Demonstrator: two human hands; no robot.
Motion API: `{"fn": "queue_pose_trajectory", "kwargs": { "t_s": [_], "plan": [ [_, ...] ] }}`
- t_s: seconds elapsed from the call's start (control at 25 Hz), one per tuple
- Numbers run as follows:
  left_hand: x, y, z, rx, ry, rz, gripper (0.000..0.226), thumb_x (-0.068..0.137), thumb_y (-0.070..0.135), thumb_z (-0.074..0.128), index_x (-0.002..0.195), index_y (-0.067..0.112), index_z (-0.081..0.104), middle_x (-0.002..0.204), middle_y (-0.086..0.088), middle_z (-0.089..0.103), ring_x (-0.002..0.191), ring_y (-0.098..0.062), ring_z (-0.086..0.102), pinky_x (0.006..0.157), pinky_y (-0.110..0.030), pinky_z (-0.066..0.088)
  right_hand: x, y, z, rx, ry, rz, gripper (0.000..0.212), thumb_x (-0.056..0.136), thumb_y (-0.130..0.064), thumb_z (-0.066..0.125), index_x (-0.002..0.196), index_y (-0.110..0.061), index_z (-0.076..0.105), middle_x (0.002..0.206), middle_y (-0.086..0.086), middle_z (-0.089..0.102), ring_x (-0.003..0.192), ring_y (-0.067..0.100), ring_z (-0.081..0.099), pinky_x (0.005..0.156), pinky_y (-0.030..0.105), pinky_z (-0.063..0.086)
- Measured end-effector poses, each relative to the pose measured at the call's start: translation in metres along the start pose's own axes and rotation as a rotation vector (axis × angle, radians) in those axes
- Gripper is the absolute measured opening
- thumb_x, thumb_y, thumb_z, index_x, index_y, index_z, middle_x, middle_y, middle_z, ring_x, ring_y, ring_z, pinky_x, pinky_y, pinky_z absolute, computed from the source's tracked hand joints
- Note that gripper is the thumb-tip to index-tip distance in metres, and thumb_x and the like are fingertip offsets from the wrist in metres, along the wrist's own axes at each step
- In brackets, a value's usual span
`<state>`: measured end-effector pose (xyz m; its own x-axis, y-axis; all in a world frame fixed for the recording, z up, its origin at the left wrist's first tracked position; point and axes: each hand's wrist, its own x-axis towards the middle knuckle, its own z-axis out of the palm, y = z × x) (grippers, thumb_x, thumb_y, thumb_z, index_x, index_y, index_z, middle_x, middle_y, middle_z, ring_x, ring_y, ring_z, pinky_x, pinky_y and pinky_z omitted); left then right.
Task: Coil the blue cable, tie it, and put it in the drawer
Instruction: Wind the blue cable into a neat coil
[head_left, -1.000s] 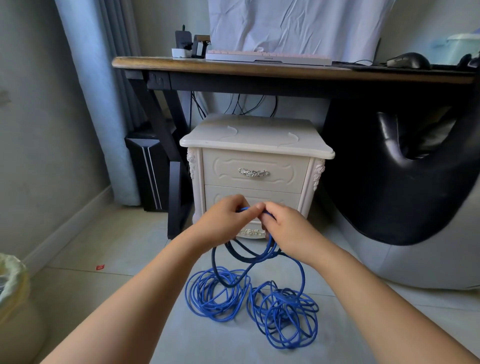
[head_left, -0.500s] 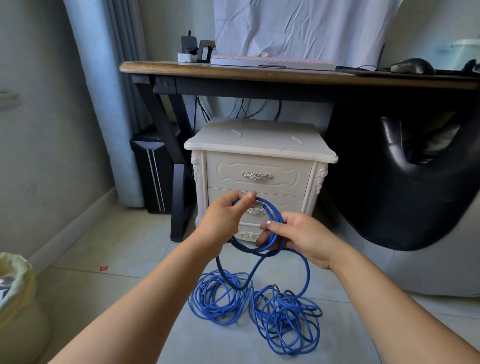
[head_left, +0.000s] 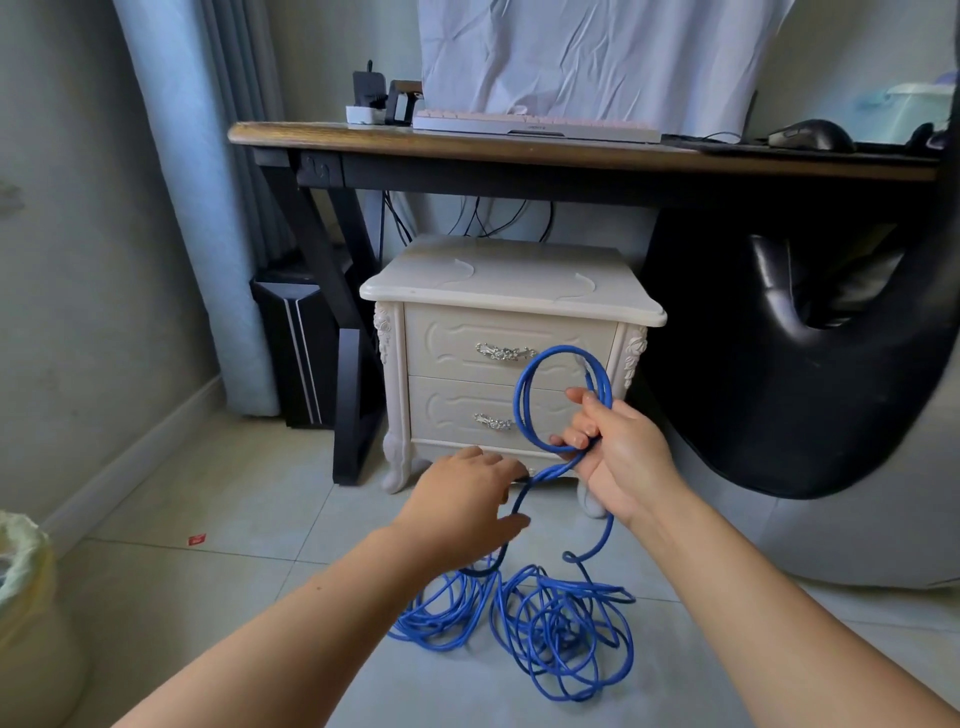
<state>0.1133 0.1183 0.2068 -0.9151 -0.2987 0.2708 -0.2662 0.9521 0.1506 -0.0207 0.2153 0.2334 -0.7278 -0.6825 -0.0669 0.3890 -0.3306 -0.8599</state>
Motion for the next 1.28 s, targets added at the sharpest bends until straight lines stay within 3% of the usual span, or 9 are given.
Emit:
{"fn": "queue_pose_trajectory", "kwargs": {
  "t_s": [0.12, 0.2, 0.32, 0.56, 0.72, 0.92, 1.08, 1.2, 1.28],
  "plan": [
    [0.004, -0.002, 0.004, -0.042, -0.002, -0.084, 0.024, 0.087, 0.026, 0.05, 0.106, 0.03, 0.064, 0.095, 0.006, 0.069, 0.094, -0.02, 0.061, 0.07, -0.03, 0.046, 0.0, -0.006, -0.001, 0.183, -0.023, 0.077, 0.022, 0.103, -0.009, 0.039, 0.098, -0.003, 0.059, 0.049, -0.005, 0.032, 0.041, 0.008, 0.034, 0.052, 0.024, 0.049],
    [0.006, -0.006, 0.004, -0.306, -0.176, -0.16, 0.026, 0.087, 0.016, 0.045, 0.098, 0.028, 0.066, 0.09, 0.007, 0.074, 0.085, -0.016, 0.068, 0.069, -0.029, 0.051, -0.004, -0.009, -0.001, 0.149, -0.073, 0.093, 0.02, 0.102, -0.008, 0.04, 0.101, -0.004, 0.06, 0.049, -0.005, 0.03, 0.04, 0.007, 0.031, 0.049, 0.021, 0.043],
    [0.004, -0.004, -0.008, -0.978, -0.32, -0.325, 0.036, 0.093, 0.0, 0.044, 0.085, 0.023, 0.071, 0.088, 0.002, 0.077, 0.083, -0.011, 0.071, 0.077, -0.027, 0.053, -0.012, -0.01, -0.001, -0.204, -0.166, 0.067, 0.02, 0.102, -0.007, 0.038, 0.105, -0.008, 0.058, 0.049, -0.008, 0.028, 0.04, 0.007, 0.025, 0.046, 0.023, 0.038],
    [0.012, -0.008, -0.01, -1.613, -0.093, -0.717, 0.031, 0.09, -0.005, 0.045, 0.073, 0.012, 0.064, 0.072, 0.001, 0.066, 0.084, -0.018, 0.062, 0.088, -0.036, 0.05, -0.02, -0.013, -0.001, -0.797, -0.293, 0.041, 0.021, 0.104, -0.011, 0.039, 0.101, -0.012, 0.06, 0.054, -0.005, 0.026, 0.039, 0.006, 0.024, 0.048, 0.026, 0.043],
    [0.011, -0.008, -0.02, -1.47, -0.09, -0.576, 0.03, 0.08, -0.005, 0.037, 0.067, 0.014, 0.056, 0.074, 0.003, 0.061, 0.078, -0.016, 0.059, 0.082, -0.03, 0.045, -0.011, 0.0, -0.013, -1.2, -0.254, 0.125, 0.022, 0.102, -0.019, 0.039, 0.1, -0.016, 0.061, 0.061, -0.001, 0.037, 0.04, 0.011, 0.039, 0.061, 0.035, 0.045],
    [0.011, -0.008, -0.024, -1.225, -0.111, -0.349, 0.031, 0.079, 0.004, 0.043, 0.061, 0.019, 0.063, 0.091, -0.002, 0.063, 0.098, -0.023, 0.057, 0.094, -0.033, 0.043, 0.003, 0.016, -0.015, -1.393, -0.107, 0.164, 0.019, 0.099, -0.009, 0.035, 0.09, -0.018, 0.05, 0.07, 0.006, 0.047, 0.053, 0.02, 0.047, 0.056, 0.028, 0.042],
    [0.007, -0.001, -0.027, -1.133, -0.177, -0.21, 0.046, 0.087, -0.011, 0.05, 0.058, 0.02, 0.068, 0.111, 0.006, 0.059, 0.107, -0.003, 0.057, 0.093, -0.017, 0.043, 0.009, 0.034, -0.013, -1.473, 0.025, 0.127, 0.026, 0.097, -0.01, 0.038, 0.12, -0.003, 0.049, 0.103, 0.012, 0.056, 0.091, 0.028, 0.054, 0.081, 0.03, 0.045],
    [0.005, 0.006, -0.019, -0.963, -0.164, -0.184, 0.028, 0.089, 0.005, 0.065, 0.09, 0.031, 0.077, 0.14, 0.013, 0.044, 0.128, 0.003, 0.044, 0.109, -0.021, 0.035, 0.006, 0.035, -0.001, -1.204, 0.133, 0.066, 0.029, 0.092, -0.025, 0.055, 0.118, -0.012, 0.049, 0.105, 0.013, 0.062, 0.096, 0.032, 0.06, 0.079, 0.037, 0.05],
    [0.007, 0.007, -0.017, -1.026, -0.056, -0.274, 0.045, 0.09, 0.007, 0.064, 0.124, 0.036, 0.063, 0.141, 0.009, 0.044, 0.125, -0.006, 0.049, 0.108, -0.029, 0.039, 0.003, 0.033, 0.002, -1.111, 0.142, 0.017, 0.028, 0.096, -0.023, 0.046, 0.124, -0.022, 0.046, 0.113, 0.01, 0.061, 0.097, 0.029, 0.059, 0.079, 0.037, 0.049]
  ]
}}
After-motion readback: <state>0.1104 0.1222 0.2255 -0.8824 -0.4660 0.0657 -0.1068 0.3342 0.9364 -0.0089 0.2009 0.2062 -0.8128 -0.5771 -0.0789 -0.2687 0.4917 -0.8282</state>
